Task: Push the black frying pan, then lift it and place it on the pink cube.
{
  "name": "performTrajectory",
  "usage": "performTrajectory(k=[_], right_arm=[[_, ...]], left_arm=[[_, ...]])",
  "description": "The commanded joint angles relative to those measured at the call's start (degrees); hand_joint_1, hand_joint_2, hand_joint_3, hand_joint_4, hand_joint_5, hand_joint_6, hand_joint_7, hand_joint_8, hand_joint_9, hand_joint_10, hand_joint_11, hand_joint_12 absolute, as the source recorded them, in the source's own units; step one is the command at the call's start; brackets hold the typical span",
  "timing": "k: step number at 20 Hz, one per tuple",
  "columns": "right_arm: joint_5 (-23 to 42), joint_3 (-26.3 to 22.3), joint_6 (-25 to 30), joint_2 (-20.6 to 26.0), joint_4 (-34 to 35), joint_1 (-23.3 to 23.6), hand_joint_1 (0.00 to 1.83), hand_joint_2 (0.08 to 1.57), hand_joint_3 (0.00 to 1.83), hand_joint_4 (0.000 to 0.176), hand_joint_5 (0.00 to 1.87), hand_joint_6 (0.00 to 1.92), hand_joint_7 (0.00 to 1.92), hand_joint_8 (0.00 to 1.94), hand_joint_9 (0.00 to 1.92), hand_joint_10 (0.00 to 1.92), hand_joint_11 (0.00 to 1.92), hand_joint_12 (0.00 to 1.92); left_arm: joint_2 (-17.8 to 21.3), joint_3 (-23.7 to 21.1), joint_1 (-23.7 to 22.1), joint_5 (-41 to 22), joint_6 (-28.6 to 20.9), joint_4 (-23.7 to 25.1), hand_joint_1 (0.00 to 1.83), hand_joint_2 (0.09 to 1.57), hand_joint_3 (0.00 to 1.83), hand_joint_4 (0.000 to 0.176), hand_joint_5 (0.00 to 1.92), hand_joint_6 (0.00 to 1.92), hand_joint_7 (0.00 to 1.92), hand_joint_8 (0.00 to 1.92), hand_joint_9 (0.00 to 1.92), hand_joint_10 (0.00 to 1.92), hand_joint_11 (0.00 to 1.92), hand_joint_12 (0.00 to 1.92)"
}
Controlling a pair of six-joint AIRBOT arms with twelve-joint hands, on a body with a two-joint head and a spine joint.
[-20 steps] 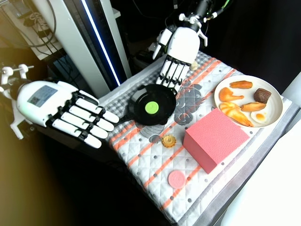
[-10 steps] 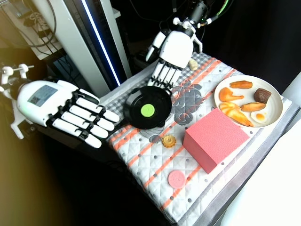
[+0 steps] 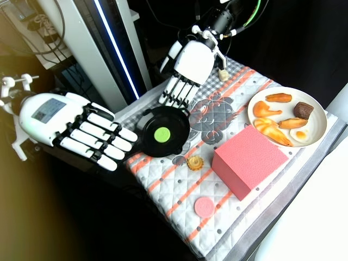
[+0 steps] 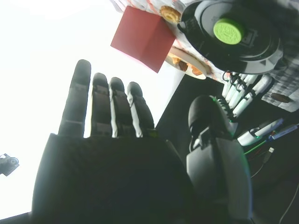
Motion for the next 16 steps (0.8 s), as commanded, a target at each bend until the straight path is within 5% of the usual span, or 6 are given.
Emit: performTrajectory(k=[1,3,16], right_arm=[[6.72,0.28,0.31,0.08,0.9,0.45,0.07,1.35,0.0,0.001,0.0,0.0,0.0,0.0,0.0,0.0,0.0,0.3],[6.72,0.28,0.31,0.08,0.9,0.45,0.05,1.34,0.0,0.004,0.0,0.0,0.0,0.0,0.0,0.0,0.0,0.3],[6.7,0.27,0.36,0.08,0.9,0.35,0.07,1.35,0.0,0.003,0.0,0.0,0.0,0.0,0.0,0.0,0.0,0.22]], left_arm=[[-0.33,-0.03,-0.1,-0.69,0.37,-3.73,0.47,1.21,0.0,0.013,0.26,0.0,0.12,0.0,0.1,0.0,0.0,0.0],[-1.11,0.52,0.0,-0.73,0.48,-4.12,0.6,1.2,0.0,0.0,0.18,0.0,0.08,0.0,0.05,0.0,0.0,0.0],[-3.51,1.95,0.53,-0.22,4.52,-8.21,0.46,1.24,0.0,0.0,0.16,0.0,0.03,0.0,0.02,0.0,0.0,0.0]])
